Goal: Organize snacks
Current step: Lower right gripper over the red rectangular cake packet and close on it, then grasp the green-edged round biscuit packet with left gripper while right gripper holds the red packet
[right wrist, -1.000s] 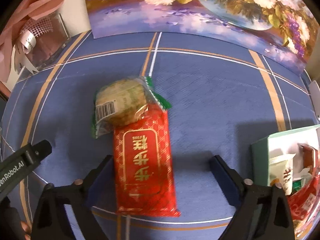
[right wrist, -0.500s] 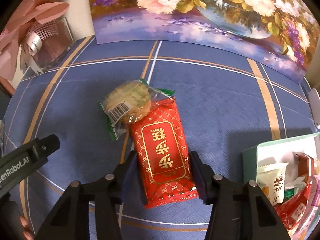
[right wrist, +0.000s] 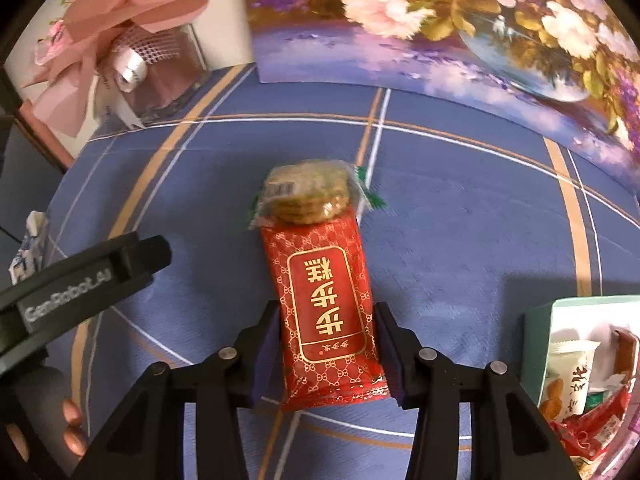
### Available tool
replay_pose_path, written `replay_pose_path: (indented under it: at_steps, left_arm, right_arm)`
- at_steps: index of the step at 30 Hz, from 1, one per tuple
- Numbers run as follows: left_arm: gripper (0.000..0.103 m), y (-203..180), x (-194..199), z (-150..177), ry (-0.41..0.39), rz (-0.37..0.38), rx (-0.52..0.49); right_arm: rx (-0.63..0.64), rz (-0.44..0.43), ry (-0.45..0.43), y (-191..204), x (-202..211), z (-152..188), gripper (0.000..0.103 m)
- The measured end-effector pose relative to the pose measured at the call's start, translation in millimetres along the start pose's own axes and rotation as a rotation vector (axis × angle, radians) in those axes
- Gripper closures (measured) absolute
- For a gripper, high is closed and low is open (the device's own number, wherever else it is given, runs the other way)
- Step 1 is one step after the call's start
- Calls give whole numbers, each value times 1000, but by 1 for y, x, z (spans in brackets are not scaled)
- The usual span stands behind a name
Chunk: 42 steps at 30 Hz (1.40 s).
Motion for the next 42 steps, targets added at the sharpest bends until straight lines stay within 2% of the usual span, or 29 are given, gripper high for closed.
replay_pose_path:
  at_steps: [6,12,20,25,32,35,38,42]
  left_arm:
    - [3,3,2,-1,-6,6,13]
    - [3,6,4,-2,-12,5,22]
    - [3,8,1,-3,-3,7,25]
    - [3,1,2,0,-4,20,5]
    - [3,-16,-2,3,14,69,-37]
    - [3,-29,-4,2,10,79,-83]
    - [3,-46,-5,-2,21,124,-110]
    - [3,-77,-6,-8,28,167,-178]
  right_arm:
    - [28,-26,-12,7,13,-3,55]
    - [53,-51,37,10,5,2,55]
    - [105,25,141,0,-7,13,56]
    - [5,76,144,-24,-5,12,56]
    - [-155,115,85,-49,-6,9,56]
    - [-202,147,62,-60,-6,6,56]
    - [-257,138,36,-69,-6,5,56]
    - [-265,135,14,-74,-7,3,56]
Point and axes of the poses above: each gripper's, at about its wrist camera, not at the fingertips, and x roughly against the way its jaws point, y to its left, z to its underside, the point moved 1 cm from there along -x, roughly the way its jaws point, and after that the axes turned 4 degrees about x, right-handed, at the moved point
